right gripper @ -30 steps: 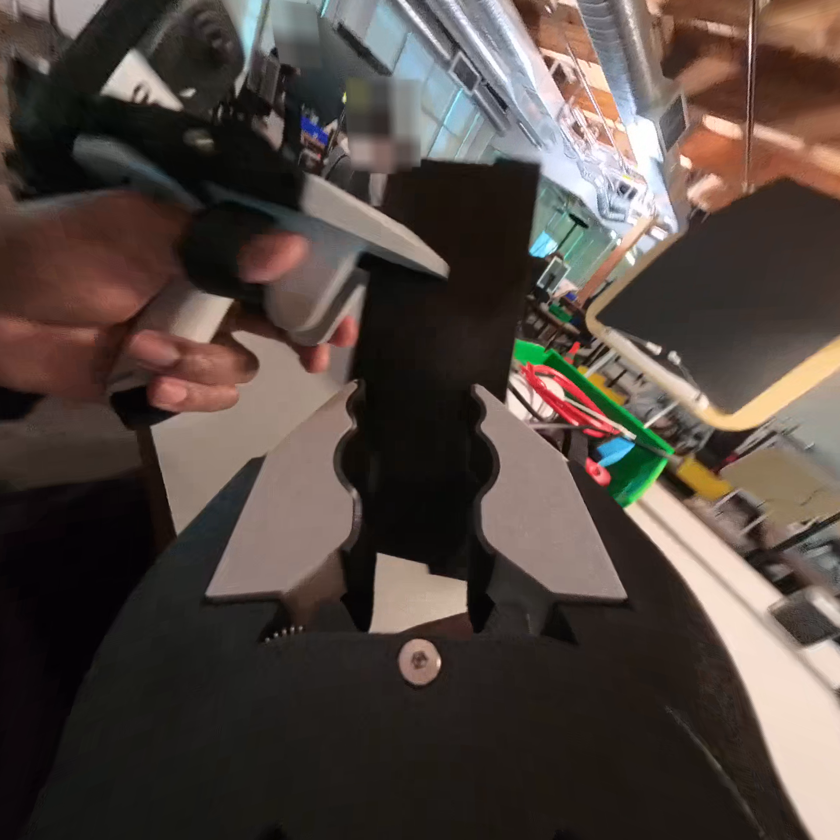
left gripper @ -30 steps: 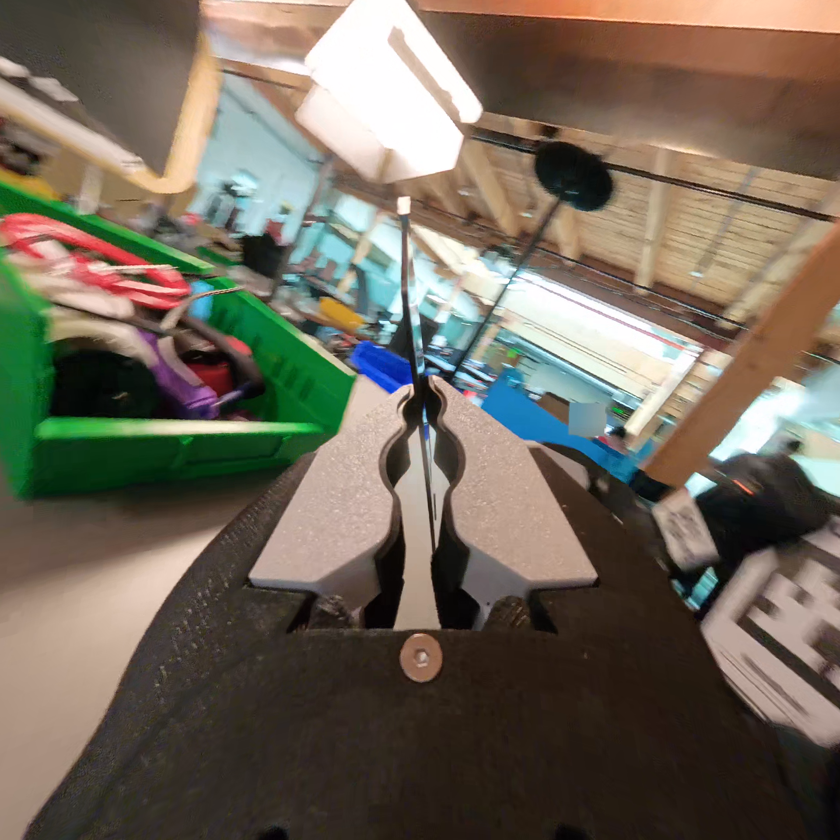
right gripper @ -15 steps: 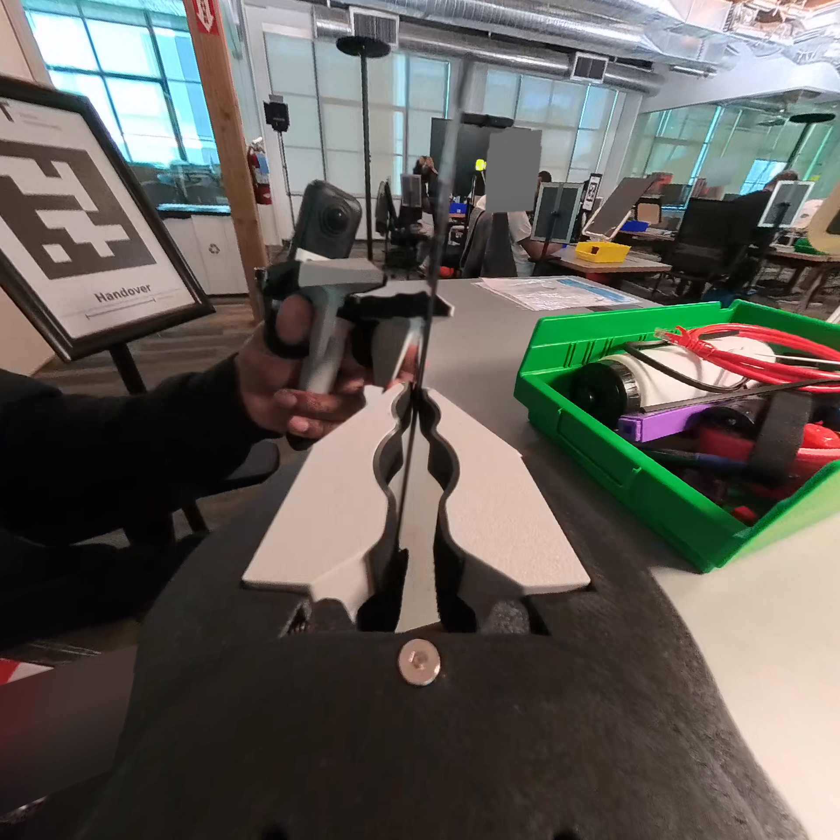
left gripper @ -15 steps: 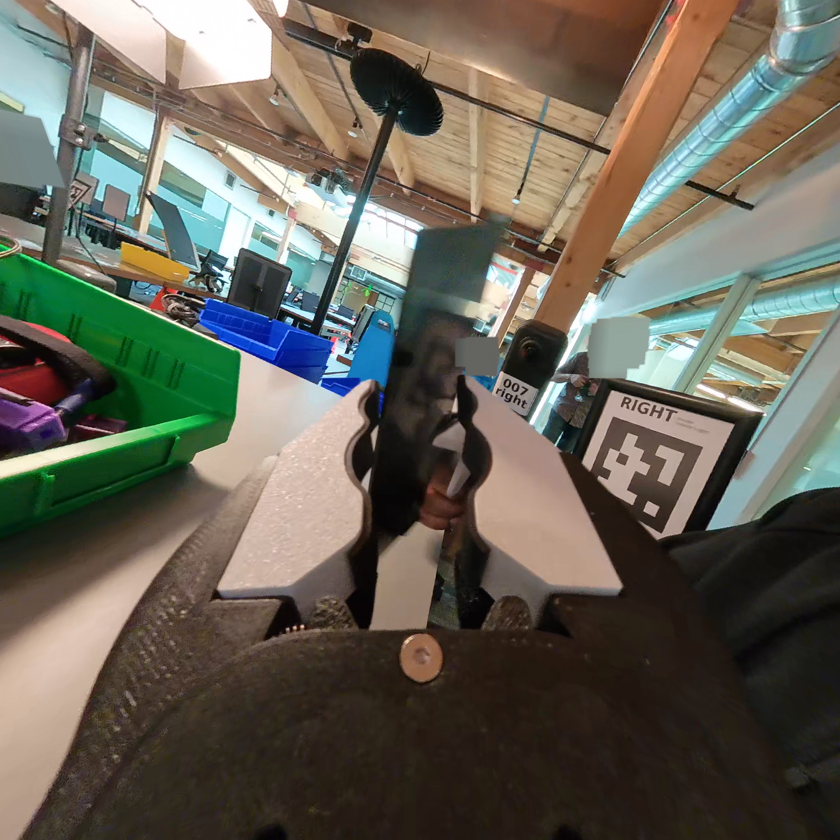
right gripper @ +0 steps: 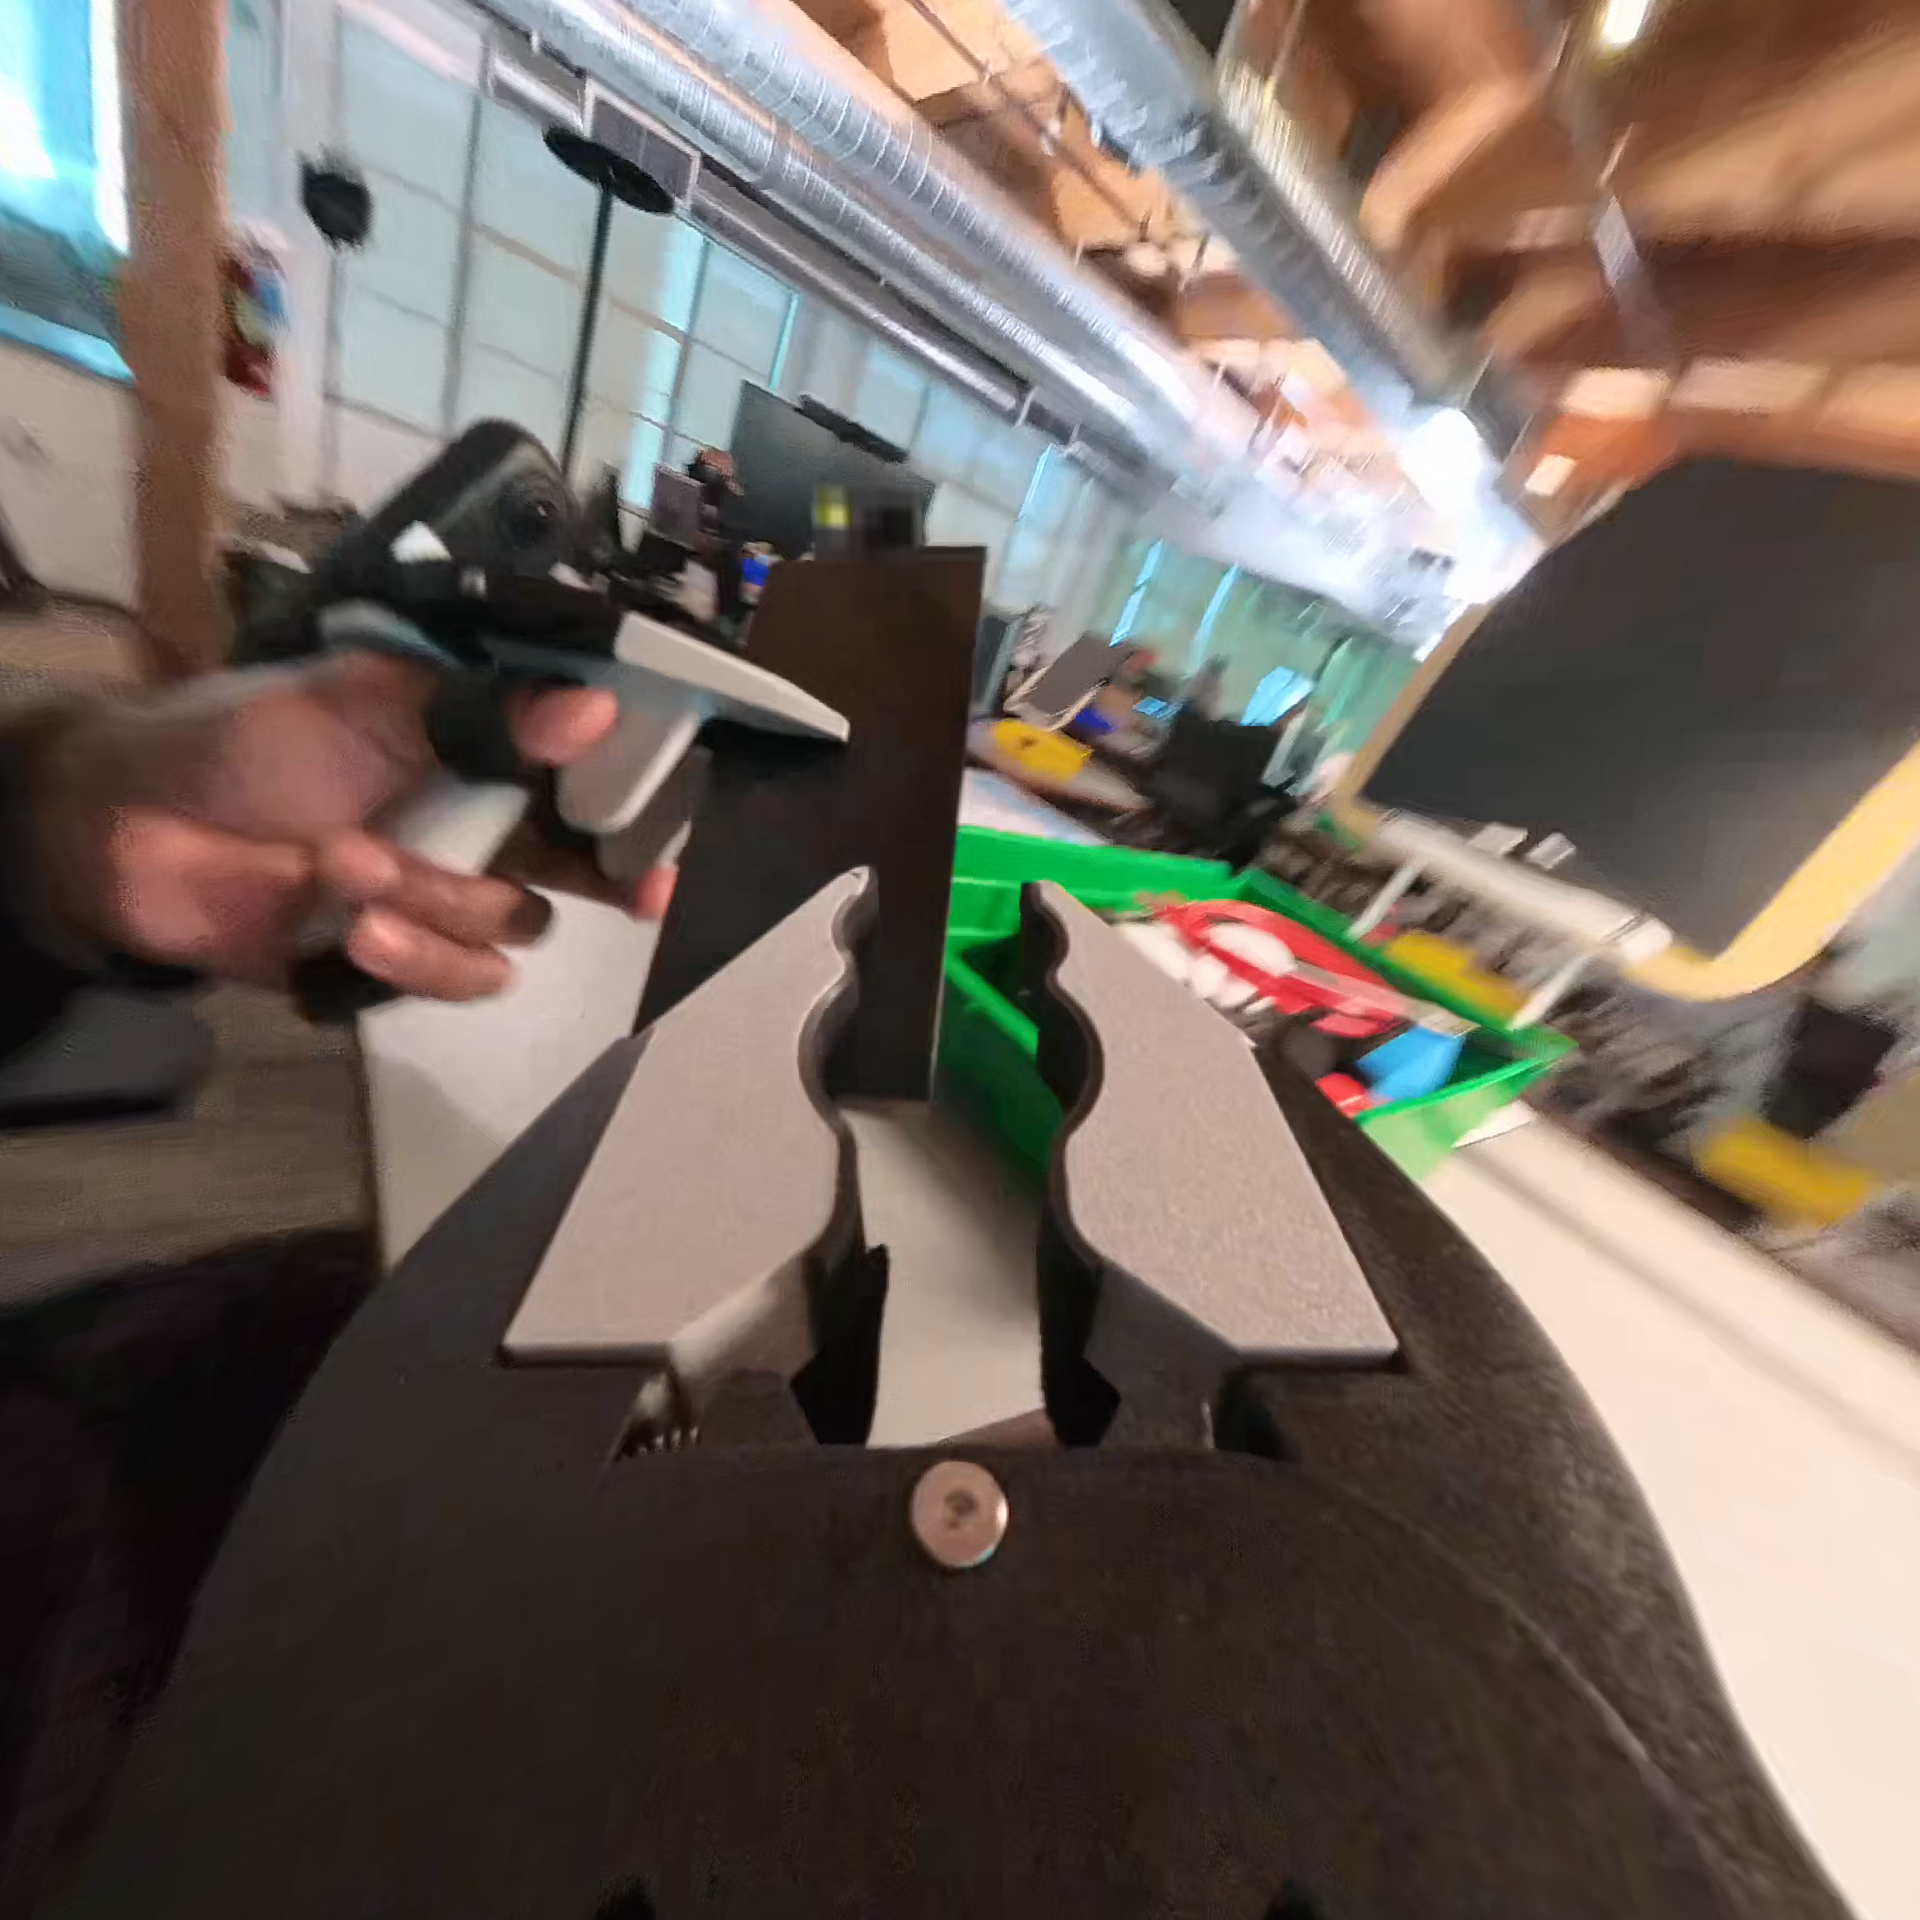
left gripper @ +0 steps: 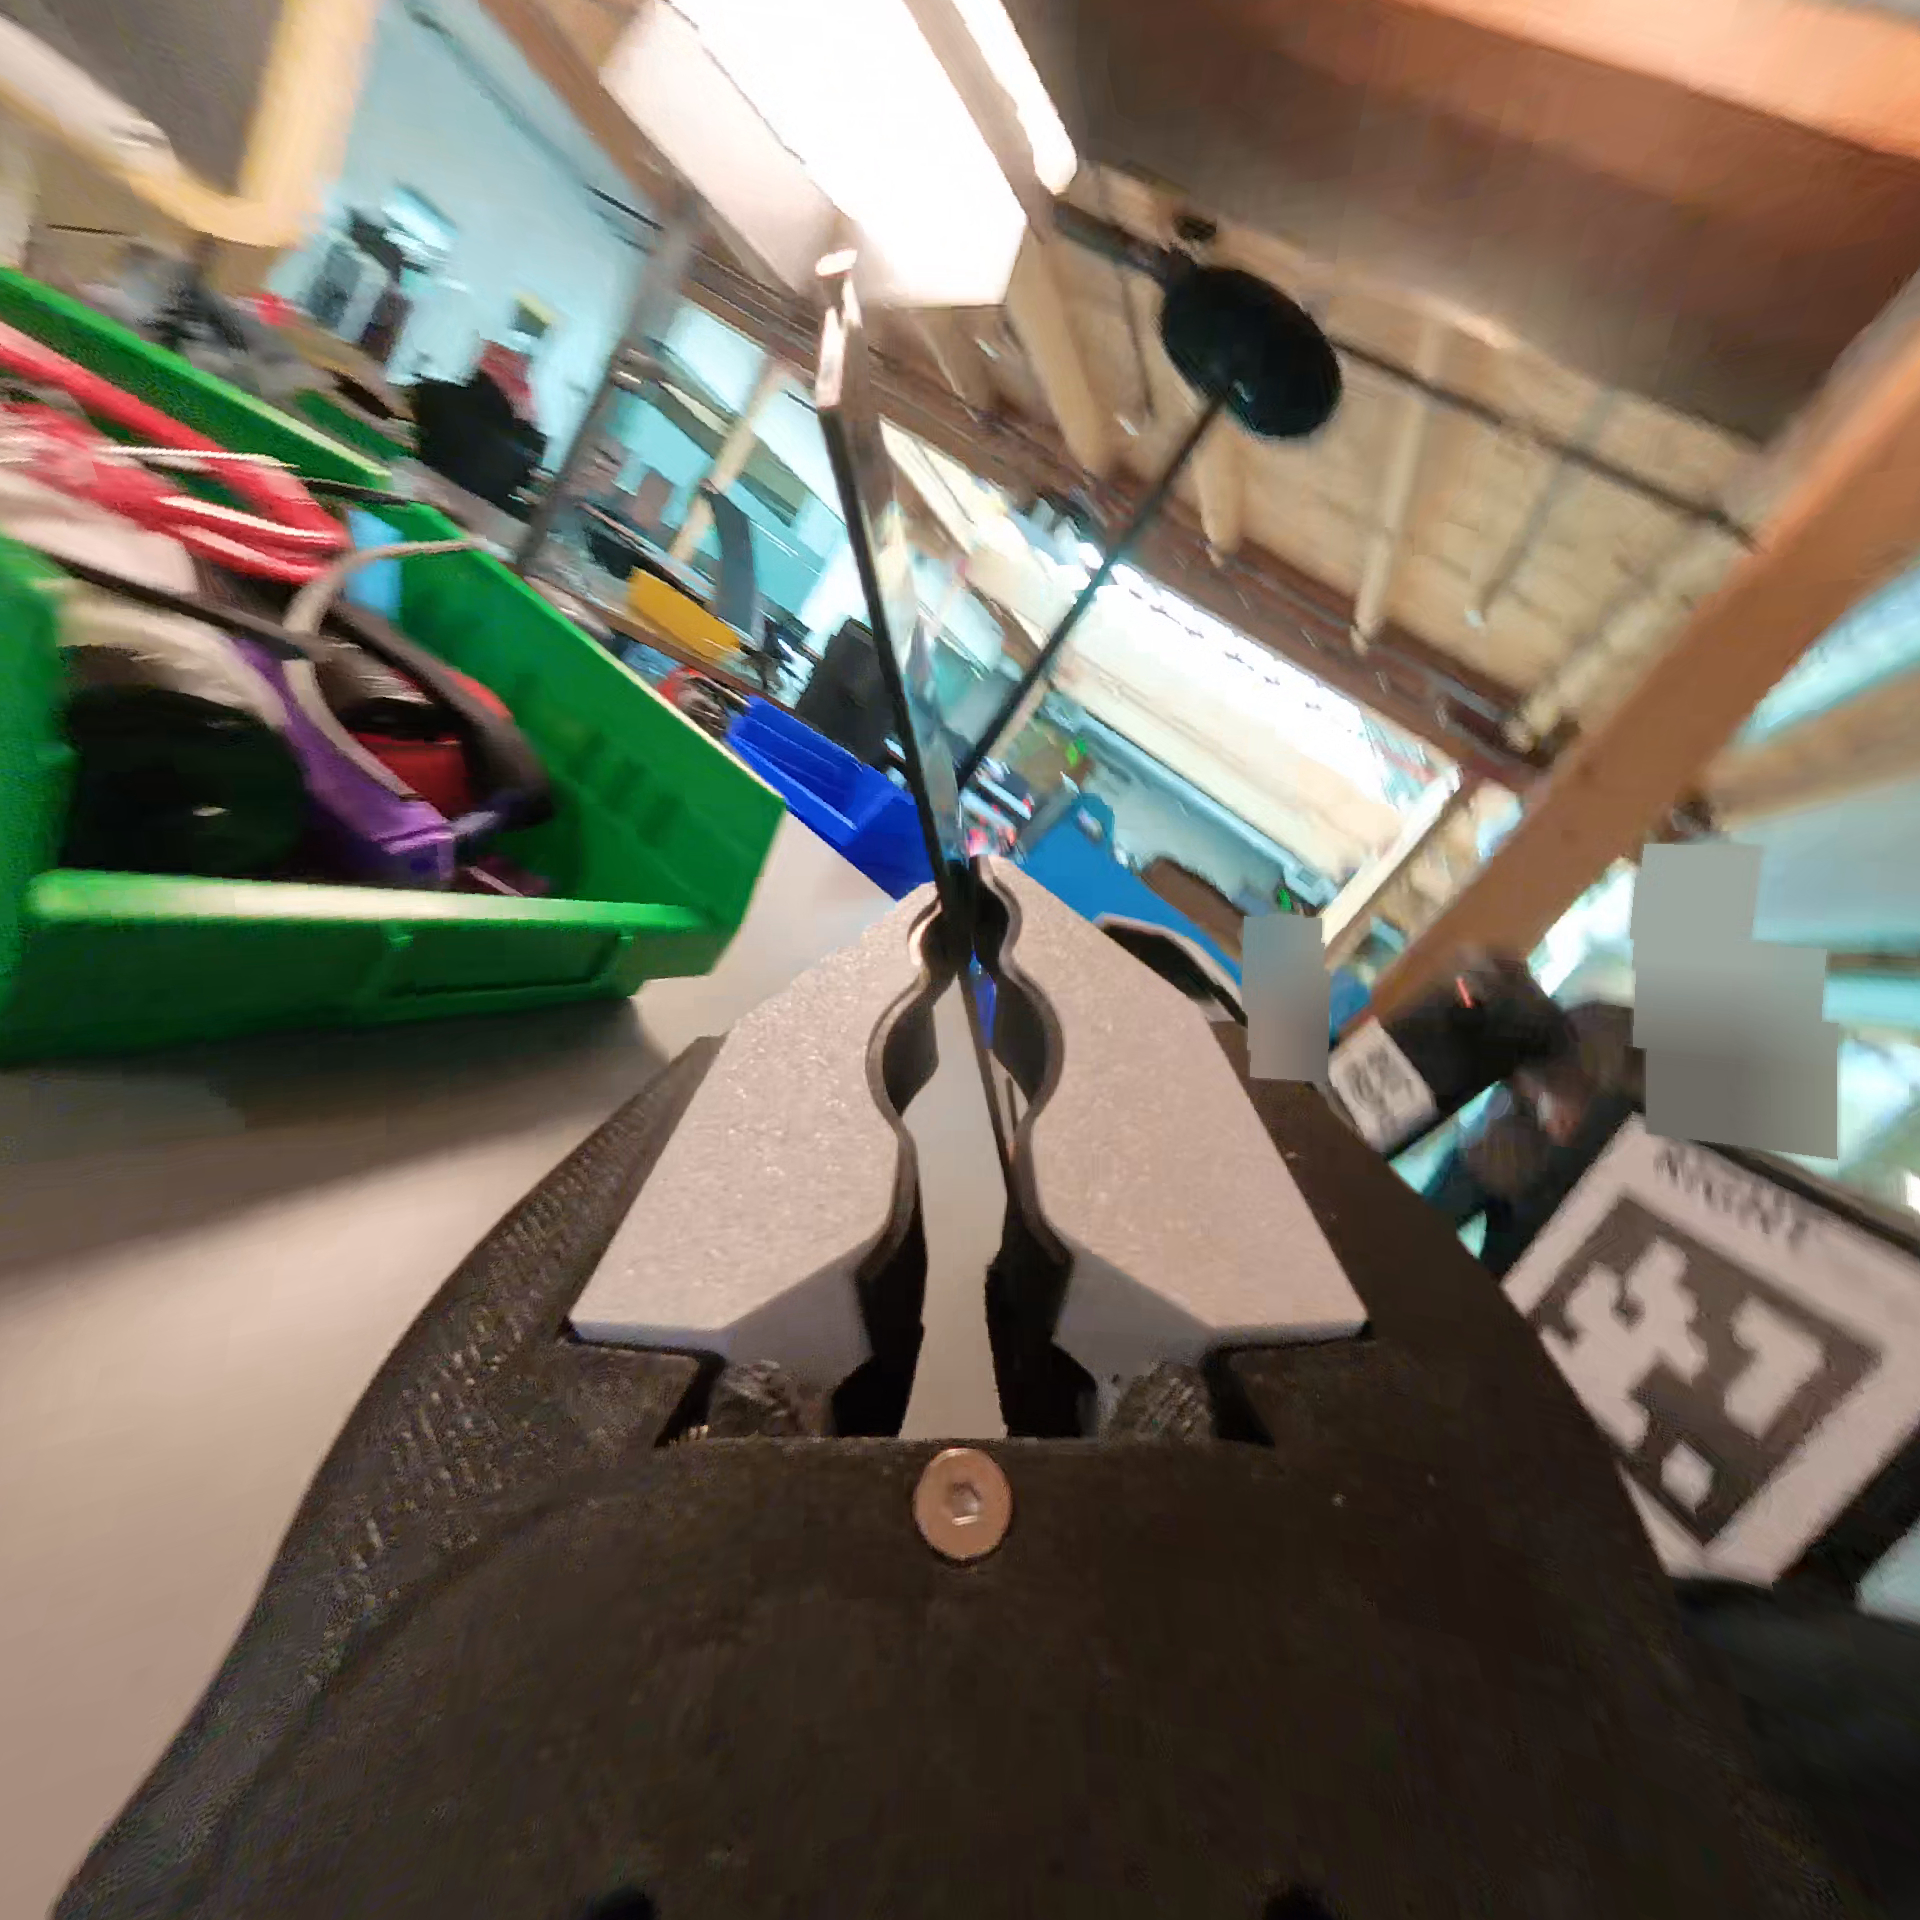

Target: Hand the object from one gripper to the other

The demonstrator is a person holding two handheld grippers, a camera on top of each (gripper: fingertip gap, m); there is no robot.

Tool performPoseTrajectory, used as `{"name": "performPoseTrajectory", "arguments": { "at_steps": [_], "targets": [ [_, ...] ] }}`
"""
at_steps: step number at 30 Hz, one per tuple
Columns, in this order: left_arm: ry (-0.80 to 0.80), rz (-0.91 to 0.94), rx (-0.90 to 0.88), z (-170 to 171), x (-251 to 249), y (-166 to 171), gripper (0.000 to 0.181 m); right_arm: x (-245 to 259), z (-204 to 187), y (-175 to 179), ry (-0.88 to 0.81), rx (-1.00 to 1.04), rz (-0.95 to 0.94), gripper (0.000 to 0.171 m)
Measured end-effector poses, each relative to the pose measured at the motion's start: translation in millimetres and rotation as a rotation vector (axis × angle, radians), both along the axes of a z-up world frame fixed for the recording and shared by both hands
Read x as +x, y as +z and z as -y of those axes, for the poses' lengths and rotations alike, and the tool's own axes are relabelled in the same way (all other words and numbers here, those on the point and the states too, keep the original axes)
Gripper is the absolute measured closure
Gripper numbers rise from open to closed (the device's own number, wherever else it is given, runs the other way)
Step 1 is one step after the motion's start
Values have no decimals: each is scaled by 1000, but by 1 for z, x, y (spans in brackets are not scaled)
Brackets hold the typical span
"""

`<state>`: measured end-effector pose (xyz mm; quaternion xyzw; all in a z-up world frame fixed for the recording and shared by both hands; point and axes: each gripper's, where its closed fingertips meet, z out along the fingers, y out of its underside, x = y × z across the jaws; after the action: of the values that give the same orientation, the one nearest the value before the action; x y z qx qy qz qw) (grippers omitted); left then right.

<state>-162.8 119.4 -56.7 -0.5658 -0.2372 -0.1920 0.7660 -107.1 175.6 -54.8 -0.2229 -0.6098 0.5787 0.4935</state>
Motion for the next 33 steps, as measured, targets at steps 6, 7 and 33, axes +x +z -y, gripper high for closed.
{"name": "performPoseTrajectory", "arguments": {
  "at_steps": [6, 7, 33],
  "targets": [
    [120, 249, 126, 23, -29, 0, 179, -1, 11, -32, -172, 546, -232, 125],
    [120, 261, 132, 22, -28, 0, 179, -5, 12, -37, -208, 599, -252, 120],
    [-77, 34, 165, -11, 18, 15, 124, 0, 23, 2, 382, -538, 269, 168]
  ]
}}
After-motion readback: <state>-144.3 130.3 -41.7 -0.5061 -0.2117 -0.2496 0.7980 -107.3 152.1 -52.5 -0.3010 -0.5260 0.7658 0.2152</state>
